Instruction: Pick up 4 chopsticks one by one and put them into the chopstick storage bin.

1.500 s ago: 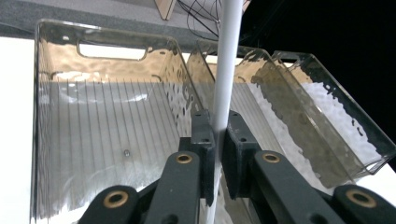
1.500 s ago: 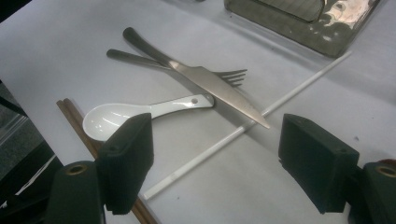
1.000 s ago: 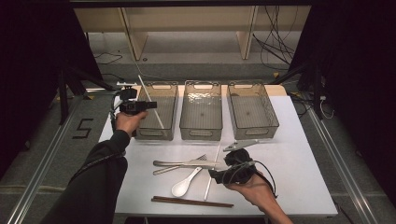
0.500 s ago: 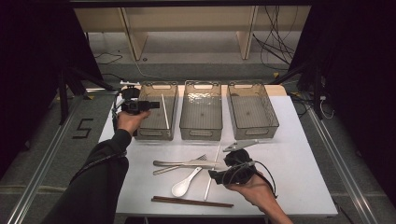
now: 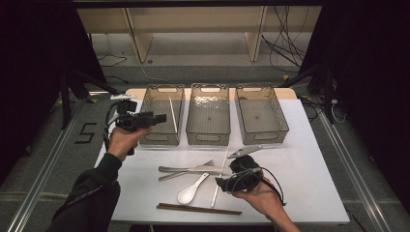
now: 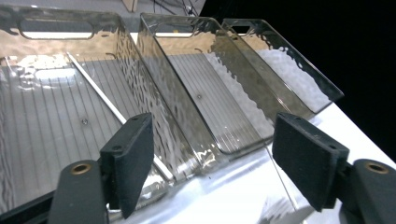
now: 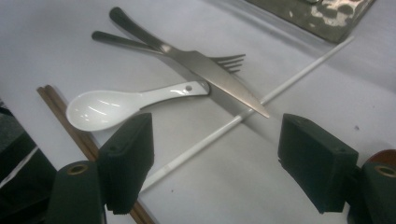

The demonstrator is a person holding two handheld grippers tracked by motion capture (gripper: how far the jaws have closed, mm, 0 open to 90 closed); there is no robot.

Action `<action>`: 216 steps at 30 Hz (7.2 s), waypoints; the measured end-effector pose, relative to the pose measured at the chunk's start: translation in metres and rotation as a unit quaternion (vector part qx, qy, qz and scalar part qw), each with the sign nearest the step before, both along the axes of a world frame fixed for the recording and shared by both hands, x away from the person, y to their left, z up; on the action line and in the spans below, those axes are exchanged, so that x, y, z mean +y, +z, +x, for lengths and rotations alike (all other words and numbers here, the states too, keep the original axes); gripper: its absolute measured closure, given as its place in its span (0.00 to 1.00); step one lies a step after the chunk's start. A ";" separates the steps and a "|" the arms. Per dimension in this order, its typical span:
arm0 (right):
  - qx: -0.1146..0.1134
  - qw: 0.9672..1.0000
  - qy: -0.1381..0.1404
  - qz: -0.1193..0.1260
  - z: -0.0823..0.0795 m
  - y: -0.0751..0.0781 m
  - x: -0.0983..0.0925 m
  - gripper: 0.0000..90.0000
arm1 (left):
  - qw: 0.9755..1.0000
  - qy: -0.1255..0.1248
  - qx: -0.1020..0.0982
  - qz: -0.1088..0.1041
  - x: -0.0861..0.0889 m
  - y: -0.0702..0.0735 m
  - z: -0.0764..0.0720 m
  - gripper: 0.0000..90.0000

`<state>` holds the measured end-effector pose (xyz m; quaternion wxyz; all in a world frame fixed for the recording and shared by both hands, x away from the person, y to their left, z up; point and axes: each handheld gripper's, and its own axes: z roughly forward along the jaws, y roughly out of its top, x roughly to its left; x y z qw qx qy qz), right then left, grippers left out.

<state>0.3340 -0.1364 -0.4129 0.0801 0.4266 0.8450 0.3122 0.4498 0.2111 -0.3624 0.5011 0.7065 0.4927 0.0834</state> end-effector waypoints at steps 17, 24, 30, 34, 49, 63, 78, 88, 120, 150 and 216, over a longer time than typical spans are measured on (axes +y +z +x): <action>0.027 0.997 -0.011 -0.065 0.011 -0.028 0.018 0.31 | 0.998 -0.034 -0.053 0.021 -0.007 -0.023 -0.085 0.23; 0.037 0.996 -0.006 -0.081 0.015 -0.037 0.025 0.31 | 0.997 -0.041 -0.060 0.034 -0.009 -0.031 -0.101 0.20; 0.042 0.994 0.004 -0.097 0.017 -0.042 0.030 0.31 | 0.997 -0.043 -0.052 0.036 -0.009 -0.036 -0.106 0.20; 0.045 0.993 0.007 -0.107 0.018 -0.045 0.034 0.31 | 0.997 -0.048 -0.048 0.038 -0.011 -0.038 -0.107 0.20; 0.052 0.990 0.009 -0.130 0.022 -0.054 0.038 0.31 | 0.997 -0.048 -0.051 0.036 -0.008 -0.038 -0.111 0.19; 0.082 0.984 0.013 -0.156 0.024 -0.052 0.023 0.42 | 0.996 -0.056 -0.046 0.042 -0.010 -0.041 -0.113 0.18; 0.121 0.977 0.010 -0.174 0.029 -0.045 -0.001 0.66 | 0.996 -0.057 -0.046 0.046 -0.009 -0.042 -0.113 0.18; 0.141 0.974 0.001 -0.175 0.032 -0.043 -0.021 0.80 | 0.996 -0.062 -0.045 0.049 -0.009 -0.042 -0.113 0.18; 0.152 0.968 0.028 -0.199 0.027 -0.041 -0.038 0.95 | 0.995 -0.070 -0.041 0.054 -0.011 -0.045 -0.112 0.18; 0.024 0.995 0.053 -0.081 0.015 0.006 -0.028 0.95 | 0.996 -0.077 -0.033 0.035 -0.016 -0.047 -0.110 0.18; -0.121 0.986 0.093 0.061 -0.001 0.018 0.041 0.94 | 0.977 -0.167 0.017 -0.134 -0.083 -0.041 -0.077 0.93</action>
